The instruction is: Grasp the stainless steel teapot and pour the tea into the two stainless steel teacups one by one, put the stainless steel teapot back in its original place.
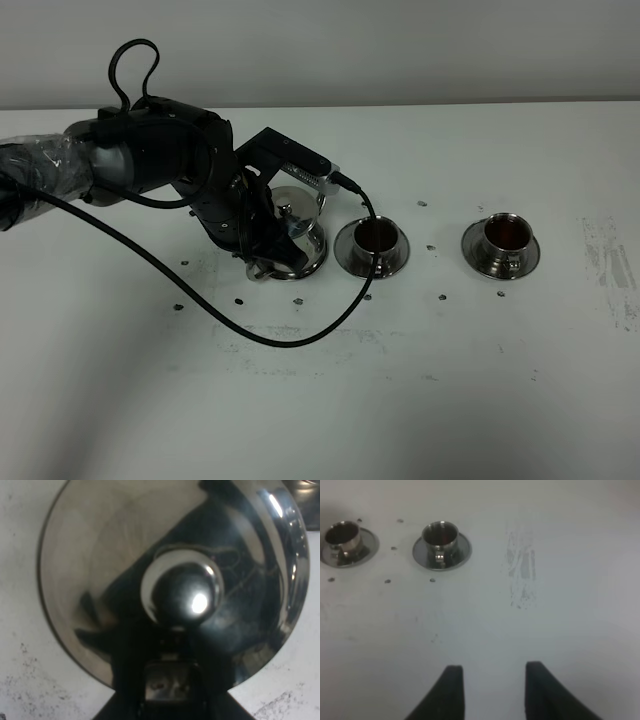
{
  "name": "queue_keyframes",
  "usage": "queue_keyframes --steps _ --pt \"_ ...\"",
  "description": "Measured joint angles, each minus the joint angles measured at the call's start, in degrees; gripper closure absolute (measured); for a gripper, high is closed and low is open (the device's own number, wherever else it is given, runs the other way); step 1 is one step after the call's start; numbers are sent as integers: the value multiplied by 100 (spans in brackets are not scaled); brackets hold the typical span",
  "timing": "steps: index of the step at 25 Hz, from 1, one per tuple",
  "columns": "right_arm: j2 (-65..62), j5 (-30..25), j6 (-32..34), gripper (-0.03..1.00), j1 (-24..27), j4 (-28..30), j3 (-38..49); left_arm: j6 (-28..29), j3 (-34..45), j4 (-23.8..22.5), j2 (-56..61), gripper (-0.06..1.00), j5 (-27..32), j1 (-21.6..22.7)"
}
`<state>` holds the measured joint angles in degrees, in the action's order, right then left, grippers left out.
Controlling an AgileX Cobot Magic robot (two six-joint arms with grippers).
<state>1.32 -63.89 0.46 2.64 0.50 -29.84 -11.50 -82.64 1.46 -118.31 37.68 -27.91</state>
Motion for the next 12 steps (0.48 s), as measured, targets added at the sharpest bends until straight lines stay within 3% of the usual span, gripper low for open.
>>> queue_keyframes --steps 12 --pt "0 0 0 65 0 0 0 -294 -2 0 0 68 -73 0"
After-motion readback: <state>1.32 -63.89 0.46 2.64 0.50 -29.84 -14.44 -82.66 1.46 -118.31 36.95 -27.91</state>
